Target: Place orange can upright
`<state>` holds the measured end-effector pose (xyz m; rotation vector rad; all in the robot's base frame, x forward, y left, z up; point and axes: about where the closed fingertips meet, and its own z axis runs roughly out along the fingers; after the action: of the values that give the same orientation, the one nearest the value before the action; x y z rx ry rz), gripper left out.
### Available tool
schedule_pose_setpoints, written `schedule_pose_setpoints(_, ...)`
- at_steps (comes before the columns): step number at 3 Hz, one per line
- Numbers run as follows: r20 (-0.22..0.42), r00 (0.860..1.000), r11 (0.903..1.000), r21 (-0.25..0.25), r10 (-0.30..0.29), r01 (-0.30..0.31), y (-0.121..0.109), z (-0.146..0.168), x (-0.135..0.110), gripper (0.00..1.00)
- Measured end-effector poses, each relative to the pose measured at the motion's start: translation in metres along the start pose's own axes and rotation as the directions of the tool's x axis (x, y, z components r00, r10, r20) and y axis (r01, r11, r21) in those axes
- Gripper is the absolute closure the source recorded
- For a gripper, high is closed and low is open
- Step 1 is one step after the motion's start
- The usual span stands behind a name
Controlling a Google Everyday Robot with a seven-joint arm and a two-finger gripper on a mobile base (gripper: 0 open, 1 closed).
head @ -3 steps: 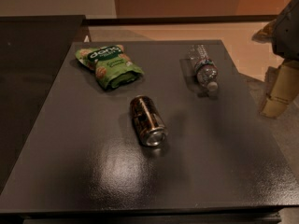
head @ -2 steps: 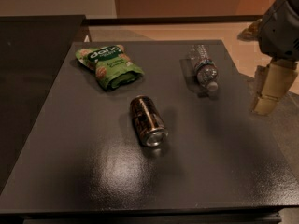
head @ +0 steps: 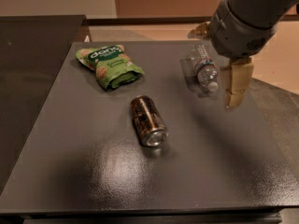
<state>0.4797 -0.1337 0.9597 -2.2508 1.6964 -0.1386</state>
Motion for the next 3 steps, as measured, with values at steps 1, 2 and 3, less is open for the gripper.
schedule_pose_setpoints(1,-0.025,0.970,0.9700,0.019,-0.242,0.242,-0.013,0.019,-0.023,0.00)
schedule_pose_setpoints(2,-0.022,0.888,0.8881,0.020,-0.459,0.459,-0.019,0.041,-0.043,0.00)
schedule_pose_setpoints(3,-0.017,0.761,0.7610,-0.010,-0.649,0.649,-0.018,0.064,-0.058,0.00)
